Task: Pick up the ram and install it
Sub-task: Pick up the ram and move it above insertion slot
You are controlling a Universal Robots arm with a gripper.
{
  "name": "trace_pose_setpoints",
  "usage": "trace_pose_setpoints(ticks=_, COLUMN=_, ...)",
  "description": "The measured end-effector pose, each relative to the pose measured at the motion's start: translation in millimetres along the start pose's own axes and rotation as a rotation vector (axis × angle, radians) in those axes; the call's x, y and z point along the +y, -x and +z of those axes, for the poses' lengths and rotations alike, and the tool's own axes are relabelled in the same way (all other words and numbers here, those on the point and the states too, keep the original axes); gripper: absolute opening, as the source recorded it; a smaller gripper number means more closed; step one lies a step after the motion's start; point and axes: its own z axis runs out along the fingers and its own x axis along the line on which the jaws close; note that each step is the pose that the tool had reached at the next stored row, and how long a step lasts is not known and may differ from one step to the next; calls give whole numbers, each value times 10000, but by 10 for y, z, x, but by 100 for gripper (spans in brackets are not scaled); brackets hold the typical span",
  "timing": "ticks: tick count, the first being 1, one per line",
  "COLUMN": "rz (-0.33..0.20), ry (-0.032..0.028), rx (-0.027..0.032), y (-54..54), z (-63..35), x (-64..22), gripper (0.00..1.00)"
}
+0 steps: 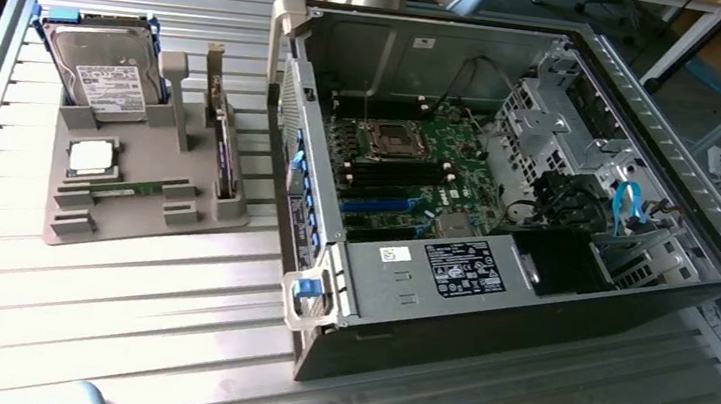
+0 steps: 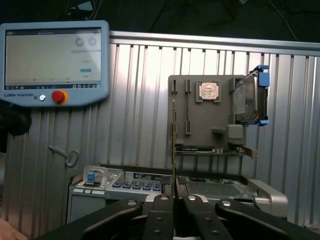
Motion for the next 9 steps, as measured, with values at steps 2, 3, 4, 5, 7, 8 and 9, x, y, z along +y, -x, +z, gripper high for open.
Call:
trace_pose_setpoints(ticks=2, rz=-1, ry=11, rx=1, y=-2, z=-2, x=-27, gripper=13)
trace_pose_setpoints(ticks=3, rz=-1, ry=14, rx=1, y=-3, z=-2, x=-37, gripper=13)
trace_pose_setpoints(ticks=4, rz=-1, ry=19, rx=1, y=-4, z=-3, x=-47, gripper=13)
trace_pose_setpoints(ticks=5, rz=-1, ry=22, rx=0, y=-4, z=-3, x=-55, gripper=13)
trace_pose_setpoints(ticks=7, rz=-1, ry=26, rx=0, y=-5, z=-2, x=-66, gripper=13)
trace_pose_setpoints(ticks=8, rz=-1, ry=29, rx=0, y=-5, z=-1, x=-73, gripper=13)
trace_pose_setpoints(ticks=9, rz=-1, ry=31, rx=0, y=-6, z=0, x=-76, gripper=13)
